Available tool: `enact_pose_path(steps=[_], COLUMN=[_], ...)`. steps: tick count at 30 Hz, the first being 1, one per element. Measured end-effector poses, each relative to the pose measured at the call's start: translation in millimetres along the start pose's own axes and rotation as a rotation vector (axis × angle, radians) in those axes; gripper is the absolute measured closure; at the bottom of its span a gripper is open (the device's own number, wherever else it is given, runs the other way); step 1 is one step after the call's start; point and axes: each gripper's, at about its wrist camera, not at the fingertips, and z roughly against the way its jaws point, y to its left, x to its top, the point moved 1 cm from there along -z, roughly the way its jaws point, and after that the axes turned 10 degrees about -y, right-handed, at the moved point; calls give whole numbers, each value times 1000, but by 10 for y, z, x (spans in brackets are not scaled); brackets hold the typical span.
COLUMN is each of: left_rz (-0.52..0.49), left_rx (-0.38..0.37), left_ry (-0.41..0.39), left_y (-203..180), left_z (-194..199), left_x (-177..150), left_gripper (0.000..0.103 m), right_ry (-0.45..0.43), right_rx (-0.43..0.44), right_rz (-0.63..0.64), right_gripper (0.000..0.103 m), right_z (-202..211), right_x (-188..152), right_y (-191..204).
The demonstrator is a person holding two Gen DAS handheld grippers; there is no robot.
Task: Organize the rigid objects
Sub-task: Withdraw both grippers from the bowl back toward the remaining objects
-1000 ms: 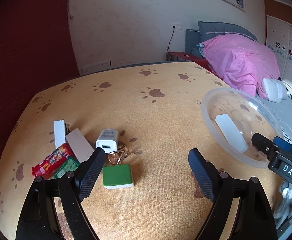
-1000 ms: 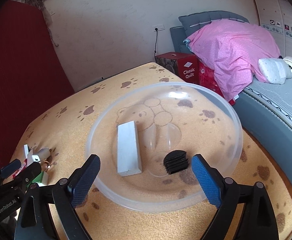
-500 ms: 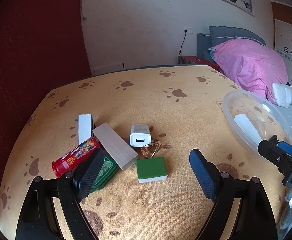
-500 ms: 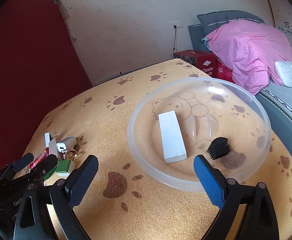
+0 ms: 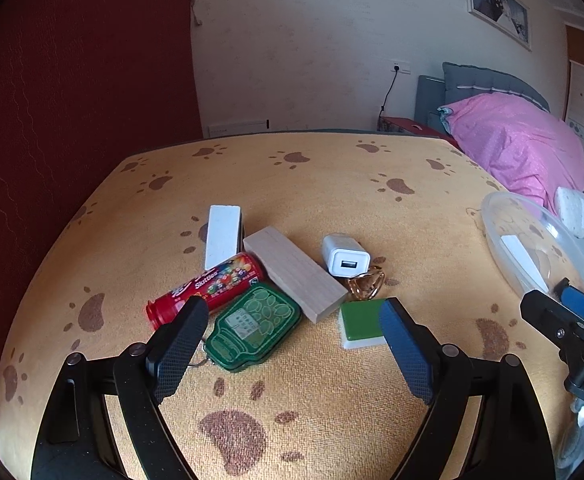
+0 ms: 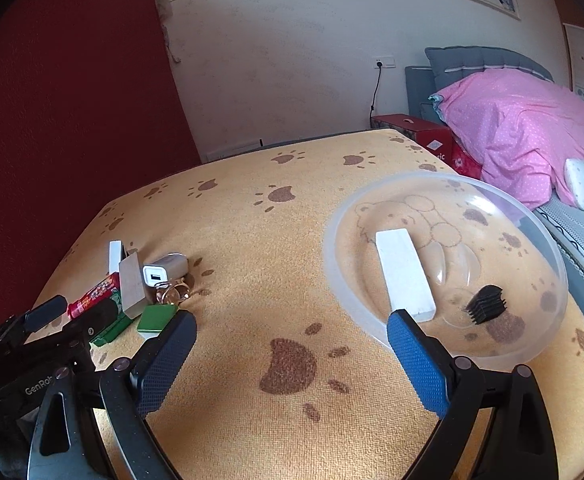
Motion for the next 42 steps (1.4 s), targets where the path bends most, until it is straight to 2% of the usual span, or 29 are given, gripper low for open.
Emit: enact_pose_path(steps=[22, 29, 35, 40, 42], left_rz=[50, 83, 108, 120, 129], left_rx=[31, 61, 72, 71, 78], left_ry=[28, 59, 72, 74, 73], left_y=[395, 665, 782, 816, 841], left_z=[-38, -71, -92, -88, -86], left_x=[-79, -181, -219, -227, -228], left_gripper=[15, 15, 15, 15, 15], right_ry=[51, 101, 151, 185, 193], right_rx=[44, 93, 112, 122, 127], right_rz=[77, 85, 141, 183, 204], right_gripper=[5, 5, 5, 14, 21], right_z=[-186, -316, -460, -563, -612], right_x=[-79, -101, -160, -181, -191], right_y=[393, 547, 749, 899, 969])
